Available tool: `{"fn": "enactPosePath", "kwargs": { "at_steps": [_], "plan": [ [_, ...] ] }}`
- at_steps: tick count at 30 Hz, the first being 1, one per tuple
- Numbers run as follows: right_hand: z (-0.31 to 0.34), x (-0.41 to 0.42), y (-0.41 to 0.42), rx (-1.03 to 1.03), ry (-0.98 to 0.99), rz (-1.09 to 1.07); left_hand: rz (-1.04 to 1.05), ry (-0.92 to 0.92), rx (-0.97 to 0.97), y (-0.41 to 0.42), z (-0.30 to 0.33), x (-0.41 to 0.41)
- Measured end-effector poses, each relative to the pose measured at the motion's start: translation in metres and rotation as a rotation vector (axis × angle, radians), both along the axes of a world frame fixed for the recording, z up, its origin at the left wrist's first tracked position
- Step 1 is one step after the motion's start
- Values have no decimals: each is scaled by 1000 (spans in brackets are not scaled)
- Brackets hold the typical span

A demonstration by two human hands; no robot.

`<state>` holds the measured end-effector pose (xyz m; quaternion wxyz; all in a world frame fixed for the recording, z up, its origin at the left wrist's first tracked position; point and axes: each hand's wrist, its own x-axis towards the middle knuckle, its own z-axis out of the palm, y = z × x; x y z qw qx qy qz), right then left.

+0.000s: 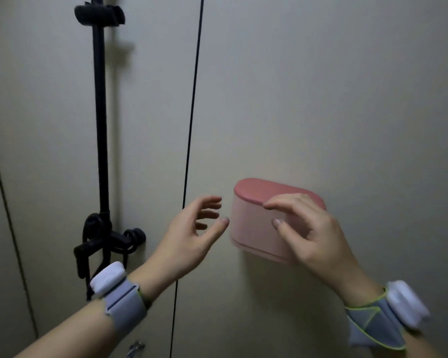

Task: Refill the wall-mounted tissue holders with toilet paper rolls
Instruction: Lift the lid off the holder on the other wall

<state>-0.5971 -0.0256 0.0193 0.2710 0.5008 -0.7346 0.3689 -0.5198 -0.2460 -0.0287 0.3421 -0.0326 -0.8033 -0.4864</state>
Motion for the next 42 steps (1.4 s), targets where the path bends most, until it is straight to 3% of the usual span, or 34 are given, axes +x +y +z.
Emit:
{"fn": "enactPosePath", "kwargs": {
  "at_steps": [6,11,17,25,35,42],
  "plan": [
    [-10,-66,47,20,-60,-30,2,8,48,31,-1,-46],
    [-22,-119,61,59,-96,163,85,43,187,46,-6,-83],
    [-19,-168,53,154,-47,388,155,50,182,55,-13,-108],
    [-20,-181,43,122,14,490,115,56,244,49,-19,-115],
    [3,-169,44,48,-81,466,152,96,267,55,1,-121],
    [38,-123,33,36,-3,434,133,237,364,50,32,-94]
  ]
}}
